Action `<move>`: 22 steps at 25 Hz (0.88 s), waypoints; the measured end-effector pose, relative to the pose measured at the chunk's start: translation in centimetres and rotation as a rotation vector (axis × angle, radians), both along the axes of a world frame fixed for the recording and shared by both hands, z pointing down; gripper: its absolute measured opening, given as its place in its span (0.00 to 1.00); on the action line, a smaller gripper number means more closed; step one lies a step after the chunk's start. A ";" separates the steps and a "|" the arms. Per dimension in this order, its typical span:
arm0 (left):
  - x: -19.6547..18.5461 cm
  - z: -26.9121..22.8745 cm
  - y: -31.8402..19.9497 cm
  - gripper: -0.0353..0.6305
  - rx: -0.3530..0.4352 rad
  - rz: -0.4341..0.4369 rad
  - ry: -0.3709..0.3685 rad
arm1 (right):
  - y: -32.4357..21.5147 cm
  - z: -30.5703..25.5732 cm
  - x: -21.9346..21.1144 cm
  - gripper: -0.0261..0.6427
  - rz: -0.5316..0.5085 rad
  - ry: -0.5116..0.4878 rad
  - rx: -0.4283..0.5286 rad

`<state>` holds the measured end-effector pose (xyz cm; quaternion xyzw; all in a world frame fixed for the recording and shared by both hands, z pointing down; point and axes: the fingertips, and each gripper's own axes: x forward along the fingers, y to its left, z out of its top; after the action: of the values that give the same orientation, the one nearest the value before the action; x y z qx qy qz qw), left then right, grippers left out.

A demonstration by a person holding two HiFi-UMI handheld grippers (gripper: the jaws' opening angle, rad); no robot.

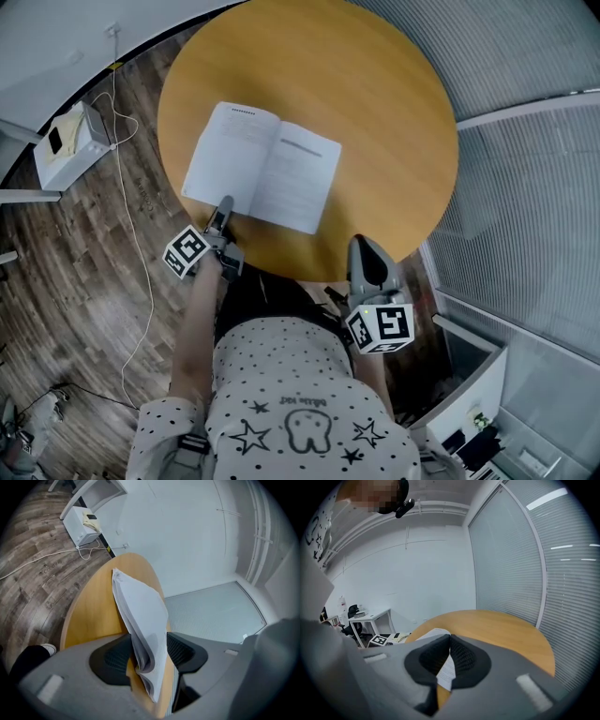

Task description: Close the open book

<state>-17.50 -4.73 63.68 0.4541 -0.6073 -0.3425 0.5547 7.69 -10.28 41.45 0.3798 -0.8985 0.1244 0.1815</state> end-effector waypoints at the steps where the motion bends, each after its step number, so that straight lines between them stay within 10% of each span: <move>1: -0.2 -0.2 0.1 0.41 0.003 0.003 -0.018 | 0.0 0.0 0.1 0.05 0.001 0.001 0.000; 15: -7.9 0.0 1.7 0.41 -0.073 -0.145 -0.148 | -0.1 0.3 1.1 0.05 0.024 0.001 -0.003; 22: -9.6 0.4 0.9 0.47 -0.358 0.199 -0.760 | -0.4 0.1 0.7 0.05 0.024 -0.002 -0.001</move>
<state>-27.13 -3.83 64.05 0.5010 -0.7715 0.0151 0.3918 8.43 -10.65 41.59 0.3903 -0.8941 0.1272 0.1791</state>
